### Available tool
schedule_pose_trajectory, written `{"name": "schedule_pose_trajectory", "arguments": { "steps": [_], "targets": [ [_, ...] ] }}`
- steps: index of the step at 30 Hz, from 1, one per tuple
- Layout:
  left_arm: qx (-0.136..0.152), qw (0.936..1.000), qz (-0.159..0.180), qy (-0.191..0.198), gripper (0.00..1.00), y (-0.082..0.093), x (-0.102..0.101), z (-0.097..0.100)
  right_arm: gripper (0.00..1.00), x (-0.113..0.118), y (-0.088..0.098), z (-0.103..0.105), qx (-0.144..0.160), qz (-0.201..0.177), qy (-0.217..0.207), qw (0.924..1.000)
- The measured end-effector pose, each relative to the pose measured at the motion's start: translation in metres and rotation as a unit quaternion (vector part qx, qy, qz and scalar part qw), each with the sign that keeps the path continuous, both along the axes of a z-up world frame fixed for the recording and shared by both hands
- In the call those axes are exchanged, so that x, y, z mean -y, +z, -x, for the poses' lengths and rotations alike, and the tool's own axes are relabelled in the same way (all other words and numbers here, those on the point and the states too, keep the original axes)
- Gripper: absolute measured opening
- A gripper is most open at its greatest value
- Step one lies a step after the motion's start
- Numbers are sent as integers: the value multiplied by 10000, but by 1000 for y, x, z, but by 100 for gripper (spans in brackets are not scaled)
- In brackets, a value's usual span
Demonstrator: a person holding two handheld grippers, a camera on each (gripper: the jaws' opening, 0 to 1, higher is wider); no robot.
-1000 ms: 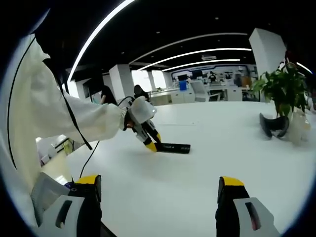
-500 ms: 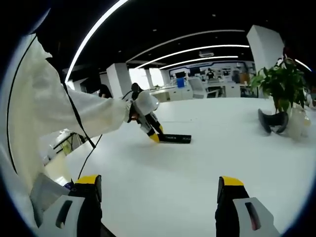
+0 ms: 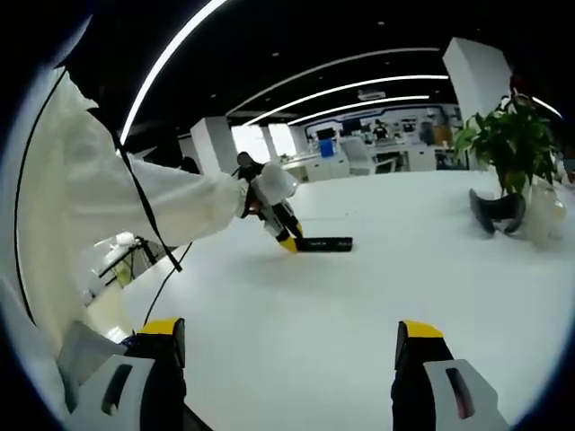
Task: Press the specified remote control buttons in sequence, fully releasing each button before pressing the next.
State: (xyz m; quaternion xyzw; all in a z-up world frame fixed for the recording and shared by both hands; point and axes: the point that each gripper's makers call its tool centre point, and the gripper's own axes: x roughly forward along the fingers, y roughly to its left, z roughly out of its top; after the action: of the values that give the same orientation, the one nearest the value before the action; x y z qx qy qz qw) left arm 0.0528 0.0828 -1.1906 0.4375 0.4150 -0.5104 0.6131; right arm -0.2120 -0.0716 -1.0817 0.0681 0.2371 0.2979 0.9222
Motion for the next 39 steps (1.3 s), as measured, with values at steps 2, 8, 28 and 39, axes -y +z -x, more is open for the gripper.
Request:
{"name": "schedule_pose_trajectory", "arguments": {
  "steps": [2, 8, 28, 39],
  "targets": [
    [26, 10000, 7, -35, 24, 1, 0, -2, 97, 0, -1, 0, -19, 5, -8, 10000],
    [-89, 9999, -17, -130, 25, 1, 1, 0, 96, 0, 0, 0, -34, -28, -9, 10000],
    [911, 9696, 1017, 2030, 68, 20, -18, -3, 95, 0, 13, 3, 182, -5, 17, 9998],
    [982, 9313, 2266, 2677, 87, 47, -9, 34, 95, -7, 15, 1, 309, 68, 164, 9994]
  ]
}}
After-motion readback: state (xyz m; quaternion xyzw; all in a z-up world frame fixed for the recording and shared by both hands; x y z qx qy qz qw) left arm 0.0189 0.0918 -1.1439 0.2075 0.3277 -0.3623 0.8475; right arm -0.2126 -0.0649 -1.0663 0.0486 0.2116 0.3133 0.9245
